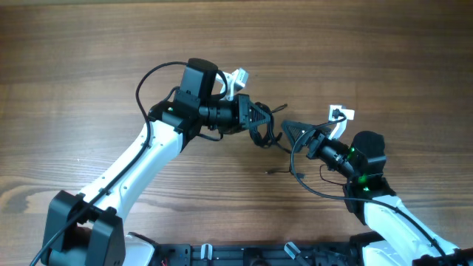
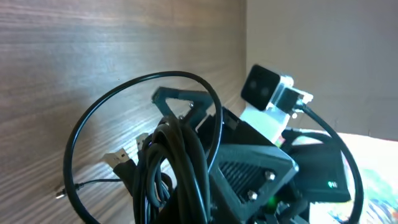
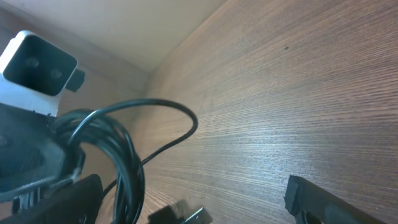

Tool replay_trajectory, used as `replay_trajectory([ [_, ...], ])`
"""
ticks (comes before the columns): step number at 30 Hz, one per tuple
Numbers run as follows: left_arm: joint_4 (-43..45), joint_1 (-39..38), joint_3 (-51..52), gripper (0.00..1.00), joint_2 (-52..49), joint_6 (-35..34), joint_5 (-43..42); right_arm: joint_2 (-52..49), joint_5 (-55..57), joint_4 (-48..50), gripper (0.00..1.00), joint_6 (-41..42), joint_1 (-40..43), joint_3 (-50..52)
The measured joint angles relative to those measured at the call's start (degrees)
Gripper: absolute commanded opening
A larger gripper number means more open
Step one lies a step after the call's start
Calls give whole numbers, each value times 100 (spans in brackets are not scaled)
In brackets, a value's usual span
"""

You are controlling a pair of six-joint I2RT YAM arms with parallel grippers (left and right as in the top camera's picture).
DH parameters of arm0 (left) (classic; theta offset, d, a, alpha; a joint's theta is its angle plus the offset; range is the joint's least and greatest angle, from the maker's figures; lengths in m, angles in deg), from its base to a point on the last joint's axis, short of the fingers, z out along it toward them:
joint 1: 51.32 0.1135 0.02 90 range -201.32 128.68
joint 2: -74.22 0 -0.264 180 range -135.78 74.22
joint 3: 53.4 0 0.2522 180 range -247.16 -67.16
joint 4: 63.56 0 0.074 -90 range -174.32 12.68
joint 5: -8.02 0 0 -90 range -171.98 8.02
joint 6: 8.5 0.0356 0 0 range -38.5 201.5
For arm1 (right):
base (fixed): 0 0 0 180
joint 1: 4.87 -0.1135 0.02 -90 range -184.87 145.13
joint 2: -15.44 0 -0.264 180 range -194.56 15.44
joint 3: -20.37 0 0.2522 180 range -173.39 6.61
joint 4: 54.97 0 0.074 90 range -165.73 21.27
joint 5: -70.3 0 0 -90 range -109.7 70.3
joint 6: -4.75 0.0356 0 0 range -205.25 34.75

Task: Untangle cables

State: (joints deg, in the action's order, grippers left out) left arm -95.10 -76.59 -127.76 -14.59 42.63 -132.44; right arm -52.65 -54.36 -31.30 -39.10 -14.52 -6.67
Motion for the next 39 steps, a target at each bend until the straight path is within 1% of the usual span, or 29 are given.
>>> replay_trajectory([
  [3,-4,0,0,4,0,22,-243,0,26,-20,98,0,0,0],
  [4,-4,0,0,4,0,22,-492,0,42,-20,98,2,0,0],
  [6,-2,0,0,4,0,24,-702,2,61,-17,98,7,0,0],
  [8,-4,0,0,4,0,24,-855,0,133,-20,100,22,0,0],
  [10,-4,0,0,4,0,24,-1027,0,348,-15,99,70,0,0],
  [14,-4,-9,0,4,0,26,-1217,0,756,63,99,404,0,0],
  [16,-4,-17,0,4,0,26,-1320,2,1075,-83,99,632,0,0],
  [19,-4,-17,0,4,0,26,-1698,0,1895,-487,100,1115,0,-4],
  [21,-4,-17,0,4,0,24,-1895,0,2236,-511,100,1344,0,-4],
  [24,-4,-26,0,4,0,24,-2087,0,2439,-516,100,1456,0,-4],
  [28,-7,-7,0,4,0,24,-2009,0,2404,-566,100,1027,0,-4],
  [30,-7,39,0,4,0,68,-1816,0,2223,-374,100,944,0,-4],
  [32,-70,66,0,4,0,354,-1681,0,2022,-177,100,885,2,-4],
  [34,-380,70,-2,9,0,835,-1580,0,1670,111,100,728,55,-4],
  [35,-533,70,-11,8,0,1034,-1513,2,1482,170,99,658,136,-4],
  [36,-754,70,-11,4,4,1204,-1419,0,1327,181,100,625,236,-4],
  [39,-1161,70,-11,4,4,1576,-951,0,761,203,100,597,717,-4],
])
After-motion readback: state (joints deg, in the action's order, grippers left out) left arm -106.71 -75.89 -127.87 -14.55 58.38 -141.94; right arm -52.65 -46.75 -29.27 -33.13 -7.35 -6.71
